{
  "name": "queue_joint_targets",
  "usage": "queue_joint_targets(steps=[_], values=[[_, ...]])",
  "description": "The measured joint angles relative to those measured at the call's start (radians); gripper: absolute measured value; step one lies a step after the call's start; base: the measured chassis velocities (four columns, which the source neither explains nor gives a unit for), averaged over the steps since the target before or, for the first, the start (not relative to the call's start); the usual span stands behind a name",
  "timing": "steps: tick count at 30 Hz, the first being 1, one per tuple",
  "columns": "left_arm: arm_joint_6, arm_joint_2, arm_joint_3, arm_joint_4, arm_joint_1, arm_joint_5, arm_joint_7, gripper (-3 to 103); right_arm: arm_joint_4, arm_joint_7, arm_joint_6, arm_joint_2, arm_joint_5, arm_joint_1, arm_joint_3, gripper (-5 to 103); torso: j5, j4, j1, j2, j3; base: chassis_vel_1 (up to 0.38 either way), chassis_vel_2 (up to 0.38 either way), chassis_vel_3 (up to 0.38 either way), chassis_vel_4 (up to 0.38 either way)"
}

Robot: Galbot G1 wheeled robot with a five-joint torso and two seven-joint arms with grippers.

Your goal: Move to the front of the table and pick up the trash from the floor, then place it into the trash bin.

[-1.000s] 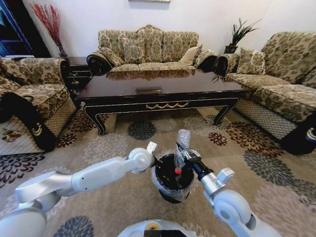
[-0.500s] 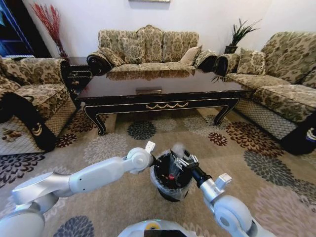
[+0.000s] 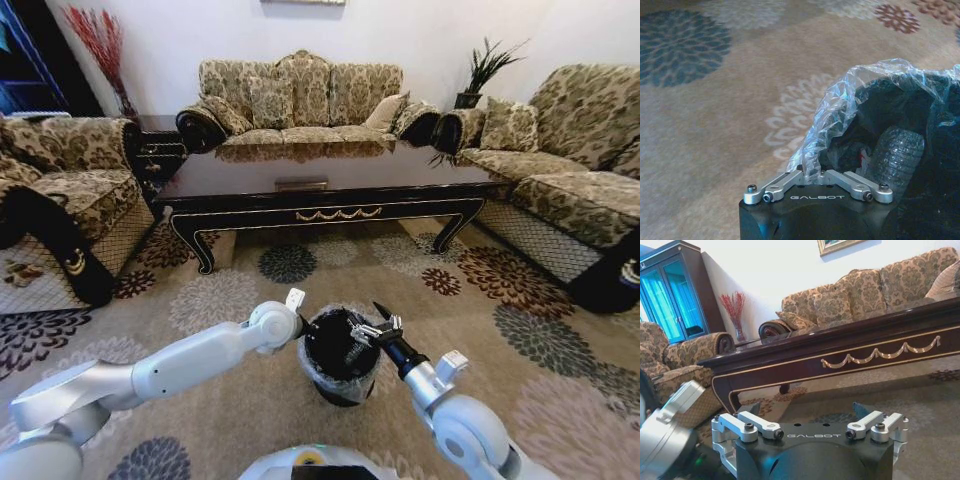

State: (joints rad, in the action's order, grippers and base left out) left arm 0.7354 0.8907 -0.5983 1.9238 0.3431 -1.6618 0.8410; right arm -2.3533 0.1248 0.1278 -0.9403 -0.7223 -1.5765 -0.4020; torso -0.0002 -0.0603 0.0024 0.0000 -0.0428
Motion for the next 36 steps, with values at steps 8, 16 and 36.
queue_joint_targets(steps=[8, 16, 36], values=[[0.000, -0.112, 0.176, 0.047, 0.163, 0.023, -0.023, 2, 0.015, 0.020, 0.012, 0.013, -0.057, 0.055, -0.009, 100, 0.0001, 0.0004, 0.000, 0.000, 0.000, 0.000, 0.000, 0.000, 0.000], [0.000, -0.221, 0.477, 0.105, 0.405, 0.083, -0.074, 2, 0.058, 0.030, 0.013, 0.012, -0.091, 0.108, -0.008, 100, -0.0003, 0.0003, 0.000, 0.000, 0.000, 0.000, 0.000, 0.000, 0.000], [0.000, -0.248, 0.942, -0.002, 0.718, 0.180, -0.273, 2, 0.393, -0.006, -0.055, -0.055, 0.110, 0.110, -0.008, 100, 0.0003, 0.0009, 0.000, 0.000, 0.000, 0.000, 0.000, 0.000, 0.000]])
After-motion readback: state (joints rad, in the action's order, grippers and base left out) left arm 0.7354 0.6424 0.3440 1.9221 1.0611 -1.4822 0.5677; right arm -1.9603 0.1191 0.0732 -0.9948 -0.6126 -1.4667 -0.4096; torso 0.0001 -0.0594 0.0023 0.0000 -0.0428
